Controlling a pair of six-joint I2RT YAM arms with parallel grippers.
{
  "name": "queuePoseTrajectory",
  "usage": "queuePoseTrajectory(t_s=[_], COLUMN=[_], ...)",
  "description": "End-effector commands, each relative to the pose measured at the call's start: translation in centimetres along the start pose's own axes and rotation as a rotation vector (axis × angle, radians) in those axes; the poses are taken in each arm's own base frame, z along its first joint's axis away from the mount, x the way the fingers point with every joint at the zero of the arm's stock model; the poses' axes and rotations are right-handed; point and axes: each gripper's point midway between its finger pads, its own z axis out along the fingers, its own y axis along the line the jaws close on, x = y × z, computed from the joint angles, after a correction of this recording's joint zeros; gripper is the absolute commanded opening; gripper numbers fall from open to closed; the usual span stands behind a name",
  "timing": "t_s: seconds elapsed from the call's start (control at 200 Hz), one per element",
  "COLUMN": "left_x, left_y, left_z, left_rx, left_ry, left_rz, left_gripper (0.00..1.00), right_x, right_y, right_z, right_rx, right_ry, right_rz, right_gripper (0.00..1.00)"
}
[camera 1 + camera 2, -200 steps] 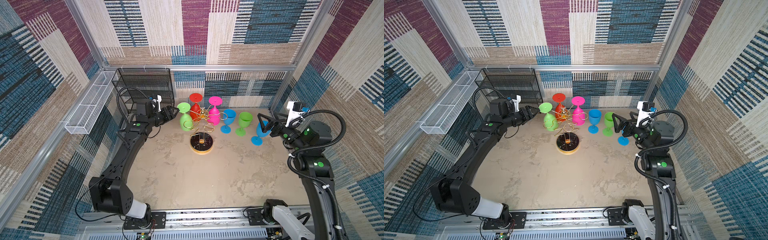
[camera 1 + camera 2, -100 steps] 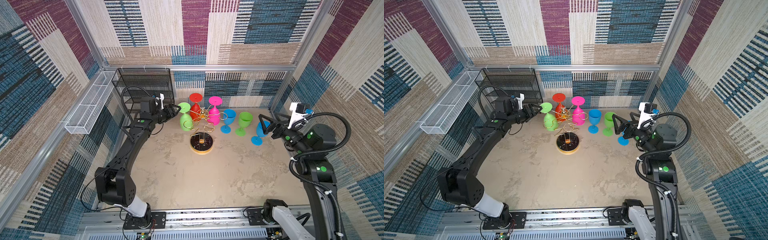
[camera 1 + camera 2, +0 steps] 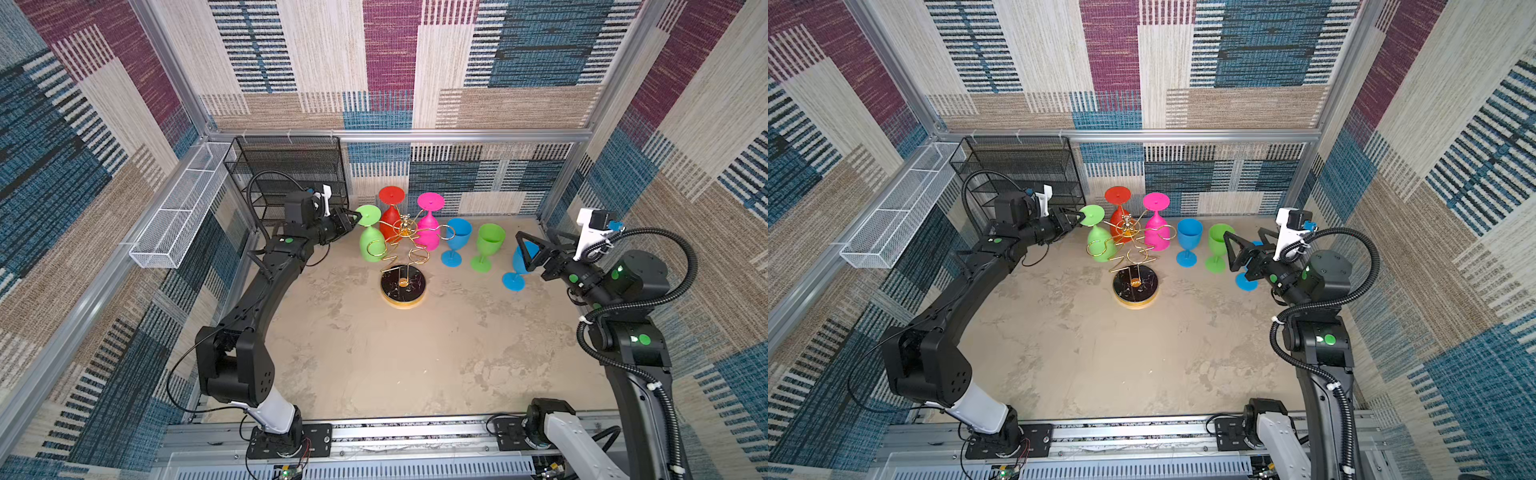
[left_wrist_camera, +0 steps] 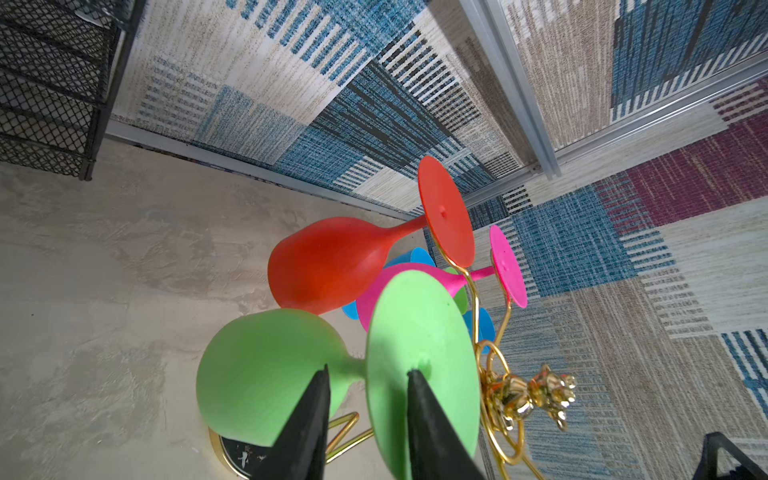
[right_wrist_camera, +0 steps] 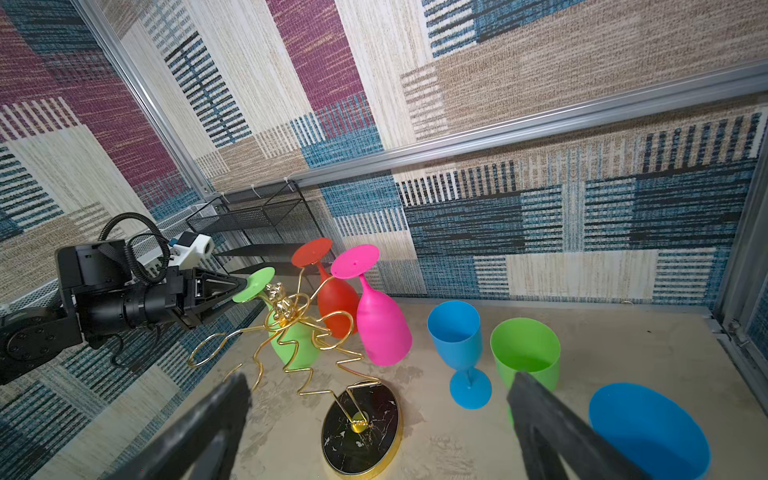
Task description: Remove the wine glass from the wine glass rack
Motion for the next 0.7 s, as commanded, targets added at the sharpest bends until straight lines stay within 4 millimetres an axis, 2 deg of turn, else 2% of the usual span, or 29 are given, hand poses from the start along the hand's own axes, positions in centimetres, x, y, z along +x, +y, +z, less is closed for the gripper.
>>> queuePoseTrajectory(t_s=[0.0, 0.336, 0.696], left_x=[-0.57, -0.69, -1.11], left_y=[-0.78, -1.09, -1.74], left_z=[0.02, -0.28, -0.79], left_rx=[0.033, 0.037, 0.058], left_ry=[-0.020, -0.020, -0.031], left_rz=[0.005, 0.011, -0.001], left_gripper=[0.28, 0.15, 0.08], right_x=[-0.58, -0.18, 0.03], right_y=[0.42, 0.22, 0.16], right_z=[0.08, 0.39, 0.49], right_rx=[-0.022, -0.028, -0.032], right_ry=[-0.021, -0.015, -0.016], right_rz=[0.003, 0.015, 0.025], right_gripper=[0.99, 0.99, 0.99])
